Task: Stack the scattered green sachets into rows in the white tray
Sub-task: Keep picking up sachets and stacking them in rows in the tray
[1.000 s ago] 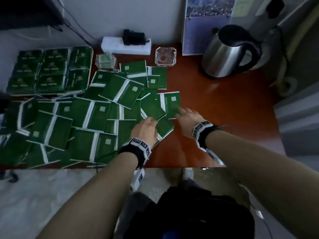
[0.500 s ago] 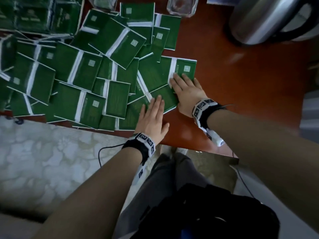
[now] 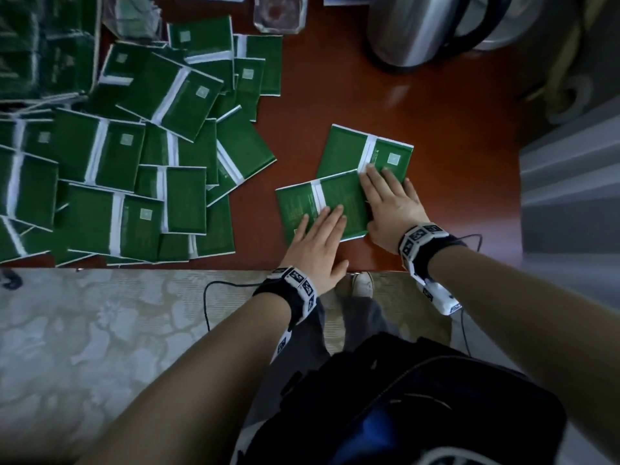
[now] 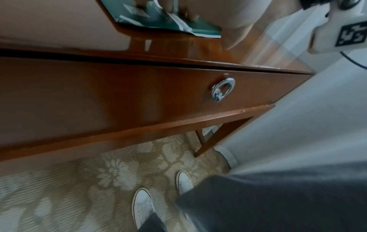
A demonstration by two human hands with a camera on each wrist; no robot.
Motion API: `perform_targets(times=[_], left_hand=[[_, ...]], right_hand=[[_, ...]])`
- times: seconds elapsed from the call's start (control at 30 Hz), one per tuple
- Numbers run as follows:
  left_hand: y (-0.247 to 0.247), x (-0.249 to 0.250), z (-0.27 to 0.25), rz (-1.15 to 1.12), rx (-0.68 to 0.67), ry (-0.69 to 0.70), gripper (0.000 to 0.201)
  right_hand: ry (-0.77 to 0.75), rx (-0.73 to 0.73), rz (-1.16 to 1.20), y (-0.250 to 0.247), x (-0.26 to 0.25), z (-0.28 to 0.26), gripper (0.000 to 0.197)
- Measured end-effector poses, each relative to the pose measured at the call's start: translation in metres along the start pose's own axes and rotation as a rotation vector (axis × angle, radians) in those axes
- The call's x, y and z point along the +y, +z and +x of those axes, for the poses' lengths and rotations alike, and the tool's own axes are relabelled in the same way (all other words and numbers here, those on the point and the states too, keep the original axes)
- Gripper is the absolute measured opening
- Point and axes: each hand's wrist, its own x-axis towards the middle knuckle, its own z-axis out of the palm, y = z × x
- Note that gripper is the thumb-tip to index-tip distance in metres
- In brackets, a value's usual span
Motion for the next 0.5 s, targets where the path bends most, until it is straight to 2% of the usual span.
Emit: perform_targets(times=[0.1,0.17,0.23,0.27,0.33,0.37,0.43,0.5], left_hand=[[-0.005,0.003,0.005,-0.032,0.026,-0.034,0.071],[-0.011,0.005,0.006,-0.065,0.078,-0.039,0.057],[-0.02,0.005,0.009,-0.106,0.188,-0.086,0.042],[-0.026,0.005,0.01,-0.123,0.255,-0.166,0.036],[-0.038,0.001,0.011,-0.169,0.359,-0.452,0.03],[-0.042,-0.001,0.012,-0.224,0.367,-0.635,0.035],[-0.046,-0.007,0.018,-0.396,0.281,-0.995,0.062],[-0.046,-0.01,0.024,-0.558,0.179,-1.207,0.093]], right_hand=[[-0.042,-0.014,0.012,-0.004,0.004,0.001,0.093],[-0.064,-0.006,0.063,-0.011,0.008,0.003,0.089],[-0.037,0.089,0.158,-0.021,0.013,0.005,0.079],[0.014,0.148,0.207,-0.027,0.016,0.007,0.072],[0.18,0.239,0.329,-0.036,0.021,0.014,0.058],[0.285,0.258,0.401,-0.041,0.023,0.018,0.052],[0.502,0.242,0.547,-0.049,0.023,0.026,0.053],[0.679,0.183,0.665,-0.055,0.021,0.032,0.068]])
